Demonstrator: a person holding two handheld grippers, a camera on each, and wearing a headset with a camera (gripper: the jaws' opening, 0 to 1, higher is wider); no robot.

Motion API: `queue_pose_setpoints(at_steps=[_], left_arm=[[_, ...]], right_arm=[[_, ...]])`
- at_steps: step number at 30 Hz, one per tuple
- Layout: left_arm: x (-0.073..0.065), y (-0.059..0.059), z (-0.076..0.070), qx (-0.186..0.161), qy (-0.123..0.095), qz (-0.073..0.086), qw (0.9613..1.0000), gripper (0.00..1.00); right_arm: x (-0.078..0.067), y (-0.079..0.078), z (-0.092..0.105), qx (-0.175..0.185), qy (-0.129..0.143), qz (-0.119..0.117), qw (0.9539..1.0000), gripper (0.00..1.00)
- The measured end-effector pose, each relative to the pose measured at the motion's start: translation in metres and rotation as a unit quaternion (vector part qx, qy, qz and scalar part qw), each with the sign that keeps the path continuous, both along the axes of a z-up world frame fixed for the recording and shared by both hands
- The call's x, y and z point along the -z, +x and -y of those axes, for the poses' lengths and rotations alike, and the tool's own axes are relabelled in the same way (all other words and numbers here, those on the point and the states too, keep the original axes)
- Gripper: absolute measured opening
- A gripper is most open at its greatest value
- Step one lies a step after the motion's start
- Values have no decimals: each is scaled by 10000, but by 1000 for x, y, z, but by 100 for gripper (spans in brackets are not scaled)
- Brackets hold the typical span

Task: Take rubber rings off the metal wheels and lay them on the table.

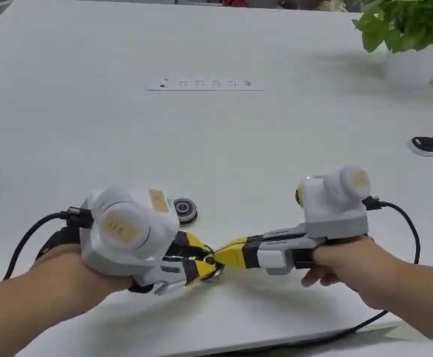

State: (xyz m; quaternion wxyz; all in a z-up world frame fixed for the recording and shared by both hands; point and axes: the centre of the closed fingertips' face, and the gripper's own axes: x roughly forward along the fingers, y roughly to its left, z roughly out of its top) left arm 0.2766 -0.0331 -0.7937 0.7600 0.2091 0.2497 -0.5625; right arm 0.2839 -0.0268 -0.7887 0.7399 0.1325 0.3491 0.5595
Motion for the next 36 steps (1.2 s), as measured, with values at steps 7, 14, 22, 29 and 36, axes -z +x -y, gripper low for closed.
queue_pose_setpoints(at_steps=[7,14,22,29,36], left_arm=[[-2,-1,-1,2,-13,-99,10000,14],[-8,-1,-4,-1,-64,-123,9999,20],[-19,-8,-8,51,-137,-113,9998,25],[-30,-9,-16,-25,-236,-76,9997,29],[-35,-10,-24,-98,-285,-69,9995,34]], right_arm=[[-2,1,1,6,18,-13,10000,0],[-5,2,2,59,68,-25,10000,0],[-8,2,2,71,100,-26,9999,0],[-13,2,1,48,142,-9,9999,0],[-15,0,1,16,150,-9,9999,0]])
